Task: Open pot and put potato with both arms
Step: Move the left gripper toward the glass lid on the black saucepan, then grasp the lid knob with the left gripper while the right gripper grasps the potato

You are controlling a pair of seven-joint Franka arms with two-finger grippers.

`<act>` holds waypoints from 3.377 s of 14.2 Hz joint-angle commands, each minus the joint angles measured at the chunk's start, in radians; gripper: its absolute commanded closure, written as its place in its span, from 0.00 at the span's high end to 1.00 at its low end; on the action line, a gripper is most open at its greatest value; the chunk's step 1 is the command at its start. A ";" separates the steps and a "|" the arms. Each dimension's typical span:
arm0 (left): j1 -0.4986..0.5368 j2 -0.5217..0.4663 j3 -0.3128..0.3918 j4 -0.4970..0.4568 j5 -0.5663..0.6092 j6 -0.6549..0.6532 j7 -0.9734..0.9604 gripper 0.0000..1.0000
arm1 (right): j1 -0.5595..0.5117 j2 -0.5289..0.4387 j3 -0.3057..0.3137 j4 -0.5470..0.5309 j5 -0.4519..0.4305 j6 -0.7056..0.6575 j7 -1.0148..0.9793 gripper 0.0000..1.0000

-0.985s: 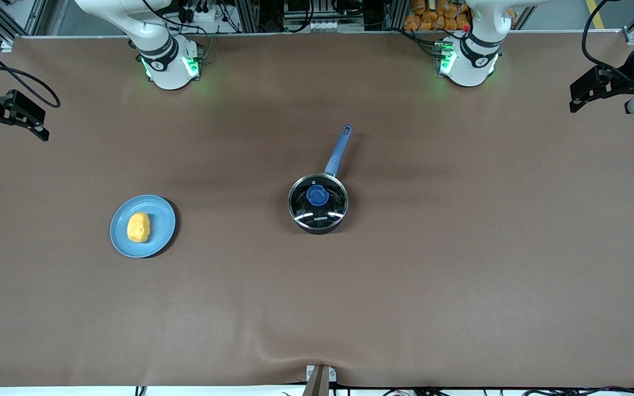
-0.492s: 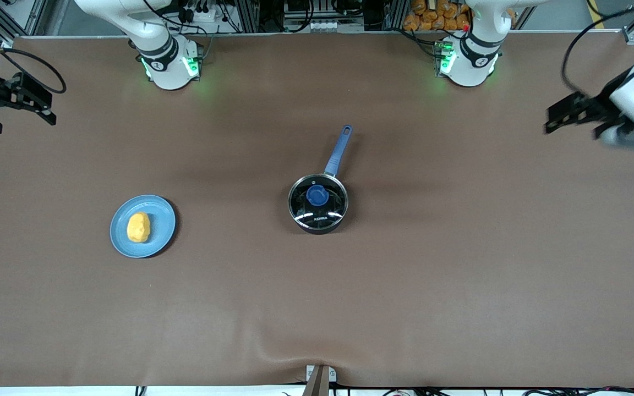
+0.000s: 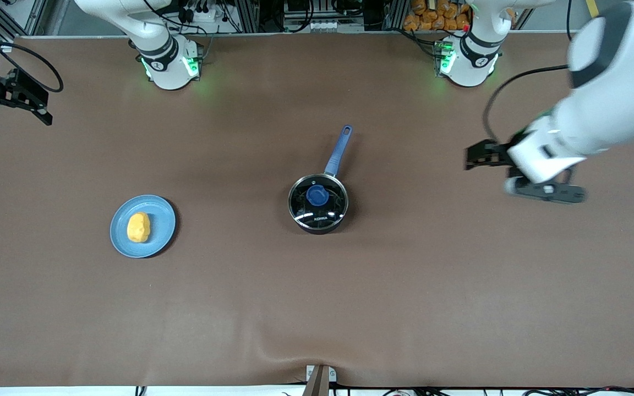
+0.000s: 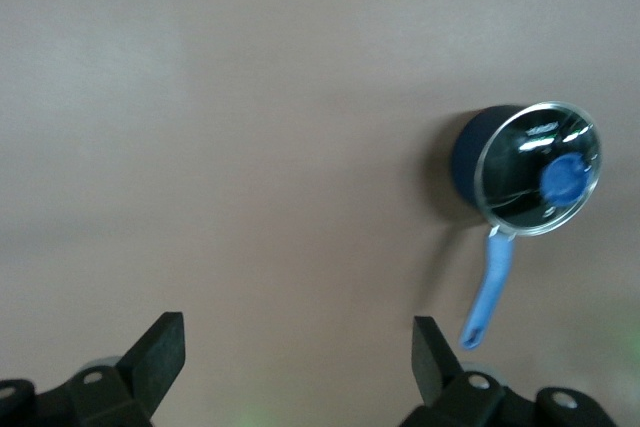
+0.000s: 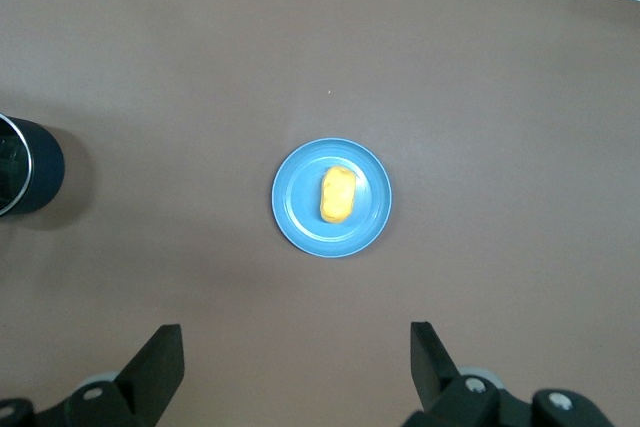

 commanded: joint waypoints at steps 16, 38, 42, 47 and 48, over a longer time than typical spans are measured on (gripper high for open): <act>-0.482 0.431 0.035 0.144 0.233 0.402 -1.141 1.00 | -0.074 0.338 -0.004 -0.055 0.001 0.263 0.012 1.00; -0.598 0.511 0.093 0.133 0.265 0.520 -1.237 1.00 | -0.123 0.550 0.051 -0.543 0.109 1.028 -0.005 1.00; -0.601 0.523 0.095 0.133 0.267 0.521 -1.246 1.00 | -0.149 0.577 0.051 -0.542 0.103 1.060 -0.007 1.00; -0.601 0.532 0.095 0.135 0.273 0.521 -1.241 1.00 | -0.154 0.597 0.053 -0.542 0.104 1.077 -0.005 0.75; -0.601 0.534 0.095 0.135 0.273 0.521 -1.238 0.97 | -0.154 0.597 0.053 -0.542 0.104 1.075 -0.005 0.62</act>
